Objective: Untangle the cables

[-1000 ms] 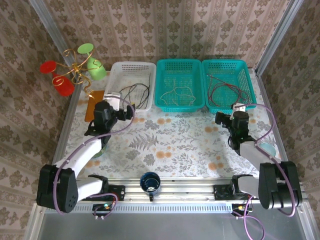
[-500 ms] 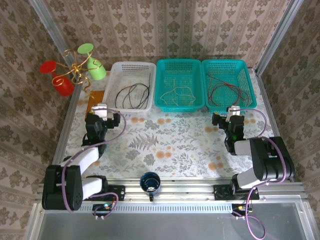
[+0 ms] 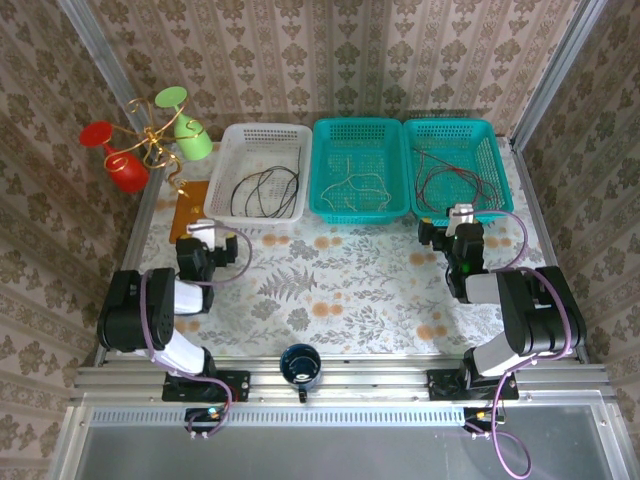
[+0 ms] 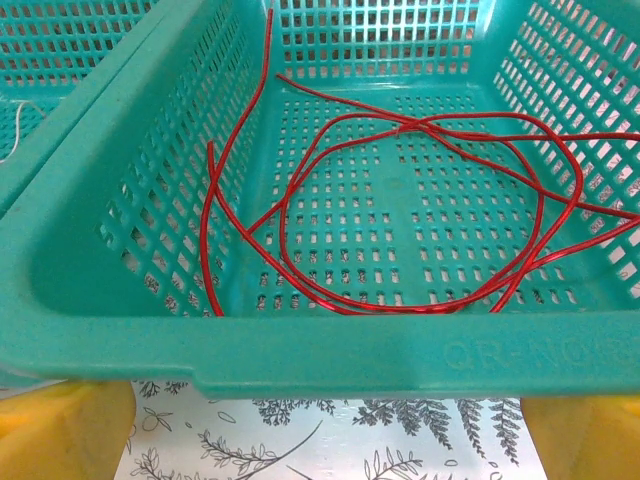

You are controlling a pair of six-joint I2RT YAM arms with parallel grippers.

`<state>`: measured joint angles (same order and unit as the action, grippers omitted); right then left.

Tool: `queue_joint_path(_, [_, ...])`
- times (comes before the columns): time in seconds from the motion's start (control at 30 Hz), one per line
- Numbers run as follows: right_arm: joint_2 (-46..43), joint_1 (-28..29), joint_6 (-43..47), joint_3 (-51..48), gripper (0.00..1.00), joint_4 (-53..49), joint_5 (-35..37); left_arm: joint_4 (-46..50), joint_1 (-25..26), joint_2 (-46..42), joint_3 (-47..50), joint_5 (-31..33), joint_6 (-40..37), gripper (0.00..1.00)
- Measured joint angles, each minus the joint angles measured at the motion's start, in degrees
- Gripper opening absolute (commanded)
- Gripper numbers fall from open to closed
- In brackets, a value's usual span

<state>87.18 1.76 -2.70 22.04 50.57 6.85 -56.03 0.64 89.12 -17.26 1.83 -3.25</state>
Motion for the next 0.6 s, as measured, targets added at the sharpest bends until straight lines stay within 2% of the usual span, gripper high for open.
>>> queue_joint_path(0.2, [0.0, 0.0, 0.0, 0.0, 1.00, -0.8, -0.1, 0.7, 0.0, 0.0, -3.5, 0.6, 0.2, 1.00])
queue_joint_path(0.6, [0.1, -0.1, 0.0, 0.4, 1.00, -1.5, -1.3, 0.8, 0.0, 0.0, -3.6, 1.0, 0.2, 1.00])
